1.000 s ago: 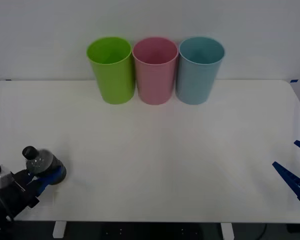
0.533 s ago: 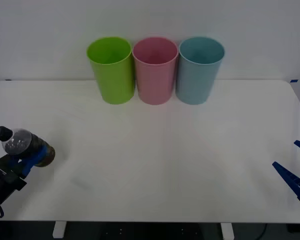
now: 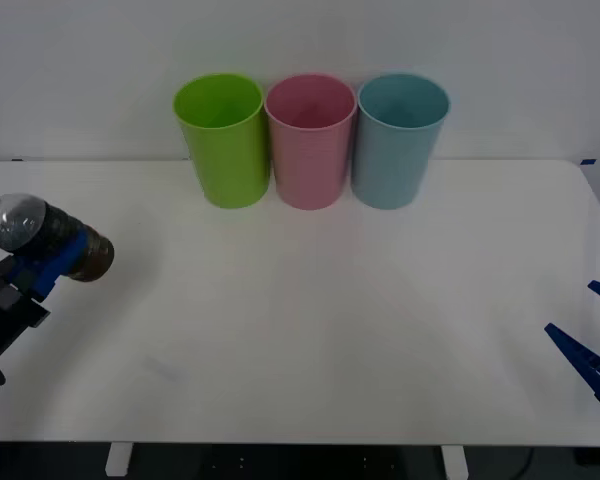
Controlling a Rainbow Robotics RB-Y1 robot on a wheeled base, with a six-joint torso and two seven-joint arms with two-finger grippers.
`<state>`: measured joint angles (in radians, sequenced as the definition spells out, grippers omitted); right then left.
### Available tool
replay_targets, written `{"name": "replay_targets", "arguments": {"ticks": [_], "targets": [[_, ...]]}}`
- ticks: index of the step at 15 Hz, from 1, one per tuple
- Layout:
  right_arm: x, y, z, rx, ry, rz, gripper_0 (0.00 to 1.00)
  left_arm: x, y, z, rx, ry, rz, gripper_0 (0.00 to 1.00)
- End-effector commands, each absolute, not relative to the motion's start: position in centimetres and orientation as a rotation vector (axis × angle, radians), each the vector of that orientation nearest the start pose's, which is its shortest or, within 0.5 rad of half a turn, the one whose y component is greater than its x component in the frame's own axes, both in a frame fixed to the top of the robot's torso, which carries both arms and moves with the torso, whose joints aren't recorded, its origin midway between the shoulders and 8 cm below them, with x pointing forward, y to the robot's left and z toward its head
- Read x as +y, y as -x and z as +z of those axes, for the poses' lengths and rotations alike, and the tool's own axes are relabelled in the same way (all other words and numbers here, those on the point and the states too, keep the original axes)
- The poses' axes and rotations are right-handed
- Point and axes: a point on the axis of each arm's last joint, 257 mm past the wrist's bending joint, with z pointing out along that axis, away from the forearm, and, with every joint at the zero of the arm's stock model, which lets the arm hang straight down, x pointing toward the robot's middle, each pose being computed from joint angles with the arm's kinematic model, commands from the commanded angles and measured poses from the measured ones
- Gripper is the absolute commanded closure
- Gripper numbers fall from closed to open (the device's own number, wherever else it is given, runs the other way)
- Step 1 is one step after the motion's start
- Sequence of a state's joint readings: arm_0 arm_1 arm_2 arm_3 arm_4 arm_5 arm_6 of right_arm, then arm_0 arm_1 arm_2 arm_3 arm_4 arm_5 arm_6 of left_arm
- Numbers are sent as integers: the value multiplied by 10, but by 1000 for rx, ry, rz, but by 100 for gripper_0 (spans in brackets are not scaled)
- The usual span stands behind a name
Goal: Grasp the object on the table and drop it into the matching bin: aluminum can to the light blue bin, PET bottle to the pink bin.
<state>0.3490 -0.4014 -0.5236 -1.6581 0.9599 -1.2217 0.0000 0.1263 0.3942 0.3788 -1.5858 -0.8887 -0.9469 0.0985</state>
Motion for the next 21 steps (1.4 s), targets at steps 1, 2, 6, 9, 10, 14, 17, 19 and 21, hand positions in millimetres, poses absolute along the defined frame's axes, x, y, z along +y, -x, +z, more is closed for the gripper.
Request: {"name": "replay_targets", "arguments": {"ticks": [1,2,6,9,10,14,17,19,21], "targets": [[-330,-342,-169,1441,465,567,0,295,-452,-99,1309,-245,-699,100],[-330,-342,-169,1441,465,567,0,289,-458,-90,1297,-250,-712,100],[-330,-342,-169,1441,465,567,0,262,-487,-54,1252,-274,-730,100],[-330,-342,-169,1441,465,567,0,239,-512,-28,1223,-269,-731,100],[-330,-342,-169,1441,465,567,0,229,-520,-21,1226,-265,-747,100],[-330,-342,-169,1441,465,567,0,188,-548,11,1214,-226,-811,100],[-330,-342,-169,1441,465,567,0,160,-573,17,1214,-230,-802,100],[-330,-342,-169,1441,465,567,0,145,-589,21,1217,-241,-791,100],[-330,-342,-169,1441,465,567,0,130,-602,26,1221,-251,-776,100]]}}
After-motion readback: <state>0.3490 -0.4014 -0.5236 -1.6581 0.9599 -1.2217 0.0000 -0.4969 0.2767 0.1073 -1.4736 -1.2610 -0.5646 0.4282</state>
